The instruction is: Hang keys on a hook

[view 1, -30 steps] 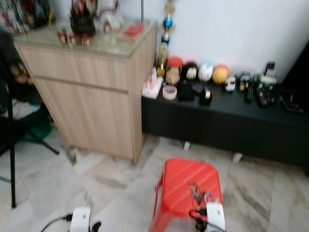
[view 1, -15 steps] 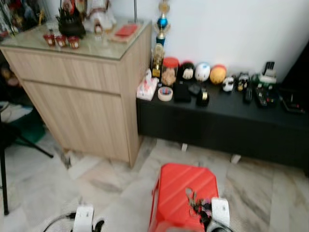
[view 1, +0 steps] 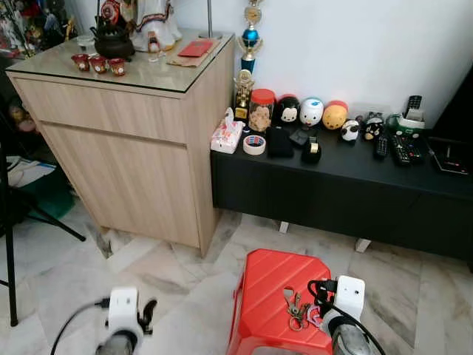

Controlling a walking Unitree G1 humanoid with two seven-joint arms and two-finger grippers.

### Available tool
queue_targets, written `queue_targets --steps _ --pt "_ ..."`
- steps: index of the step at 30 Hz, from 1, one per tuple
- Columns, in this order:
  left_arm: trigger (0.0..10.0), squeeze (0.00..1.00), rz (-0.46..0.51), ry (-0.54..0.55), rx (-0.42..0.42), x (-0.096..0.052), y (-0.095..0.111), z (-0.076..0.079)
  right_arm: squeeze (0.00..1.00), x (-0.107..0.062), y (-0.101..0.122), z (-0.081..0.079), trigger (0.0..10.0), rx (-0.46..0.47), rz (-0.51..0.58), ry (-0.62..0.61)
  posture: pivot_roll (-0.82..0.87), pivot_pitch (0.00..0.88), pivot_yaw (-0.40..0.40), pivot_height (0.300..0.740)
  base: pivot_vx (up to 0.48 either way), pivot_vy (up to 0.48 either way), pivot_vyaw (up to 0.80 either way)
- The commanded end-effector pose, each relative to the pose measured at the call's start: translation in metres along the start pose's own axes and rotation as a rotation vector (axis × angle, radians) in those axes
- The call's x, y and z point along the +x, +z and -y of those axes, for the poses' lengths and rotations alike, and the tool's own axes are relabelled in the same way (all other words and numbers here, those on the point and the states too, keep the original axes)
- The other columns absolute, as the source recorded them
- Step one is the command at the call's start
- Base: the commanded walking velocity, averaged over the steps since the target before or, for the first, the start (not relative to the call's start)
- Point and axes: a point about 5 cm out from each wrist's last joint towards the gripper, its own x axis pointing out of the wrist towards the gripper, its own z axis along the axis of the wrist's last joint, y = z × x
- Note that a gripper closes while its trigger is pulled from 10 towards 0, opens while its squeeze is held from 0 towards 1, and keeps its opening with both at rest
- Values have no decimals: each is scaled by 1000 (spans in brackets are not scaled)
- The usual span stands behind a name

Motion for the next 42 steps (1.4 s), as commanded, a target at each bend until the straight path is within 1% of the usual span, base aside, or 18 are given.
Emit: queue_targets --steps 1,2,5,6,8,9,10,11,12,15,18,26,27,31,35,37,39,42 --pt "10000 0 40 4 -20 2 6 0 0 1 5 -1 10000 11 31 10 59 0 -55 740 0 0 0" --pt "10000 0 77 -2 -30 4 13 2 0 1 5 -2 10000 5 38 16 55 0 -57 740 0 0 0" --pt "10000 0 133 -18 -39 5 21 6 0 0 8 -4 10000 -14 68 25 56 0 -60 740 0 0 0" --pt "10000 0 171 -30 -39 5 26 8 0 -1 10 -6 10000 -25 100 38 55 0 -62 740 0 0 0" --pt "10000 0 197 -38 -38 2 27 10 0 -2 11 -7 10000 -20 120 49 55 0 -69 740 0 0 0" --pt "10000 0 226 -53 -26 -5 24 13 0 -5 11 -7 10000 -11 137 47 59 0 -73 740 0 0 0" --pt "10000 0 226 -53 -26 -5 24 13 0 -5 11 -7 10000 -11 137 47 59 0 -73 740 0 0 0" --pt "10000 0 239 -54 -24 -11 20 14 0 -7 10 -7 10000 -11 150 45 68 0 -81 740 0 0 0" --pt "10000 0 240 -44 -34 -13 18 14 0 -8 10 -7 10000 -15 156 45 71 0 -84 740 0 0 0" --pt "10000 0 240 -42 -38 -14 17 14 0 -8 10 -8 10000 -18 160 45 71 0 -83 740 0 0 0" --pt "10000 0 250 -53 -35 -10 23 17 0 -7 14 -9 10000 -27 173 50 68 0 -85 740 0 0 0" --pt "10000 0 273 -53 -32 -7 32 17 0 -5 18 -9 10000 -40 177 48 67 0 -85 740 0 0 0" --pt "10000 0 274 -51 -30 -6 33 16 0 -4 17 -9 10000 -59 156 44 66 0 -84 730 0 0 0" --pt "10000 0 271 -52 -29 -6 34 16 0 -4 17 -9 10000 -60 151 43 68 0 -85 700 0 0 0" --pt "10000 0 269 -55 -29 -5 35 17 0 -3 16 -9 10000 -66 143 43 68 0 -85 680 0 0 0" --pt "10000 0 267 -56 -30 -4 35 17 0 -3 16 -10 10000 -68 139 45 67 0 -86 660 0 0 0" --pt "10000 0 266 -56 -30 -4 35 17 0 -3 16 -10 10000 -70 135 46 67 0 -85 650 0 0 0" --pt "10000 0 254 -58 -27 -4 34 18 0 -4 16 -12 10000 -78 144 65 69 0 -86 650 0 0 0"
